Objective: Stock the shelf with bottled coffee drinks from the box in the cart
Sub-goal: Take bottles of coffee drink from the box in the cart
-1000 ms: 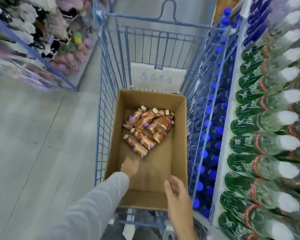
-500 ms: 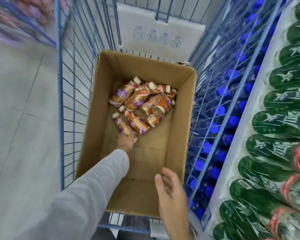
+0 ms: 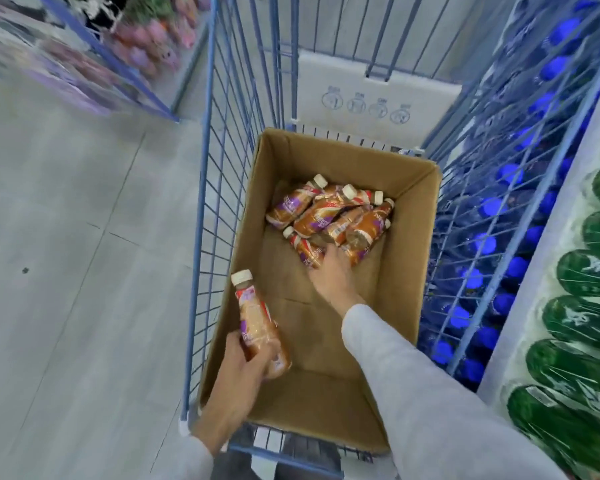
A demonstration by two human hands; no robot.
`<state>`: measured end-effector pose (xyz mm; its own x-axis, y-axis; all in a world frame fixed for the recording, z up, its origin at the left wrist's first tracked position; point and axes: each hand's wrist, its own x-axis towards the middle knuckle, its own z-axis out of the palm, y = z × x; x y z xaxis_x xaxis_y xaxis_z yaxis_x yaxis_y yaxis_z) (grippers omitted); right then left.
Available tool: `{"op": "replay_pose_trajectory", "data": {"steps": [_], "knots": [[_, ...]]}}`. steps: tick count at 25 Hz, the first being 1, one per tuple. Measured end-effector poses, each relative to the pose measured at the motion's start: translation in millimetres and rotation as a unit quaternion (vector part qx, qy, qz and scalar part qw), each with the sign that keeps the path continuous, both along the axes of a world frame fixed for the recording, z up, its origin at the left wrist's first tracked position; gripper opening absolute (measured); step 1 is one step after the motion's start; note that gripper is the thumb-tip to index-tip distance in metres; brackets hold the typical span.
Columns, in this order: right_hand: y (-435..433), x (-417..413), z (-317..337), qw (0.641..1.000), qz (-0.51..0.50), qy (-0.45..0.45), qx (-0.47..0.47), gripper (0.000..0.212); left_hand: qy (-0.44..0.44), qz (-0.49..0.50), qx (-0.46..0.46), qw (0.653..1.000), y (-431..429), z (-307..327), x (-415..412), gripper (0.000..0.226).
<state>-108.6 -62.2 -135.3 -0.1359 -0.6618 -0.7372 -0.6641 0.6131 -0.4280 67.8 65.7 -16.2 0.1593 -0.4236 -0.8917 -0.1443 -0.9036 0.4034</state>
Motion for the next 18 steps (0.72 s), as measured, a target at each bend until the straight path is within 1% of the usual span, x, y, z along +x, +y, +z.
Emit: {"op": "replay_pose_trajectory", "data": {"steps": [2,5,6,8,10,12,14,16,18], "knots": [[-13,11,-34,0.995,0.073,0.057,0.019,0.067,0.017,0.035,0.008,0.999,6,8,5,0.044],[-11,28,-66,0.977,0.153,0.146,0.023,0.068,0.015,0.055,0.012,0.998,10,14,9,0.066],[-10,34,-73,0.971,0.166,0.171,0.024,0.067,0.01,0.057,0.011,0.998,10,12,10,0.068],[-5,41,-80,0.969,0.162,0.187,0.024,0.066,0.008,0.059,0.009,0.998,10,9,11,0.063],[3,42,-75,0.979,0.13,0.156,0.025,0.071,0.012,0.052,0.007,0.999,8,7,11,0.06],[15,43,-56,0.994,0.073,0.082,0.02,0.076,0.031,0.041,0.002,0.999,7,11,14,0.061],[33,43,-24,1.0,-0.008,0.001,-0.012,0.075,0.05,0.013,-0.017,0.999,2,22,15,0.06],[53,43,22,0.991,-0.107,-0.075,-0.034,0.073,0.063,-0.017,-0.04,0.997,-3,36,20,0.053],[75,43,70,0.976,-0.183,-0.111,-0.04,0.073,0.084,-0.038,-0.066,0.994,-8,55,24,0.04]]}}
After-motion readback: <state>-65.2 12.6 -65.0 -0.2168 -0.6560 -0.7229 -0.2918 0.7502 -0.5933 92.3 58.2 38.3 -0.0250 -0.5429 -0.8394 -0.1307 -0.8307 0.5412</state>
